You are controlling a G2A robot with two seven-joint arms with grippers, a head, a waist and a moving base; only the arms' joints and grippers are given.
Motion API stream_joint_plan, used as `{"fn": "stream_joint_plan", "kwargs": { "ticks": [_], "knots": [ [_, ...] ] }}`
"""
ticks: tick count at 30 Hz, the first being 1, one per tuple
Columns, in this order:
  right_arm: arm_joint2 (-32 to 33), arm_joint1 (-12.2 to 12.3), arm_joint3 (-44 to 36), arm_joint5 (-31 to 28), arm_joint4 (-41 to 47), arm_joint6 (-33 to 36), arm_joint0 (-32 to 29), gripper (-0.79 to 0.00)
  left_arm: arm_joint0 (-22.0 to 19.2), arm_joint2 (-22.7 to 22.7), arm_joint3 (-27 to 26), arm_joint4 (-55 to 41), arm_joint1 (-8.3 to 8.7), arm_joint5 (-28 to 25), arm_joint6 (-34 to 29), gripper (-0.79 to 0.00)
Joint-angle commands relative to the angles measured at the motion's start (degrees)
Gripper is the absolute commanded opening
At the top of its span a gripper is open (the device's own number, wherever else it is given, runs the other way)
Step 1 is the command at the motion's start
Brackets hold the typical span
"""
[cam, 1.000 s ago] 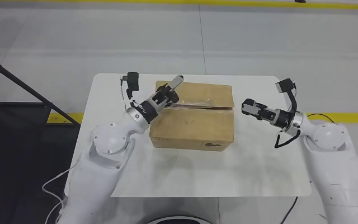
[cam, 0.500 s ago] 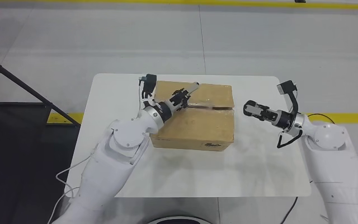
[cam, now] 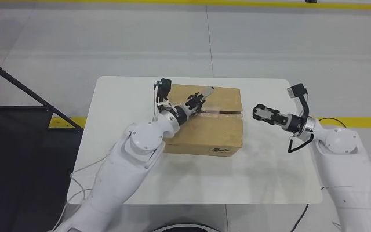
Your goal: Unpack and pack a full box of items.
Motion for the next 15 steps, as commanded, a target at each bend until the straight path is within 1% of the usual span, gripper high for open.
{"fn": "stream_joint_plan", "kwargs": {
  "ticks": [1, 9, 12, 15],
  "knots": [
    [0.0, 0.1, 0.2, -0.2, 0.2, 0.0, -0.2, 0.0, -0.8, 1.1, 0.9, -0.6, -0.41, -0.1, 1.0, 0.0],
    [0.5, 0.4, 0.9, -1.2, 1.1, 0.1, -1.0, 0.0, -3.5, 5.2, 3.6, -2.1, -1.99, -1.2, 3.5, 0.0],
    [0.6, 0.5, 1.0, -1.5, 1.3, 0.0, -1.2, 0.0, -3.5, 5.7, 2.7, -1.7, -2.27, -2.0, 4.3, 0.0],
    [0.5, 0.6, 1.4, -1.9, 1.5, 0.0, -1.3, 0.0, -2.5, 4.4, 0.2, -0.4, -2.08, -2.6, 5.3, 0.0]
  ]
}}
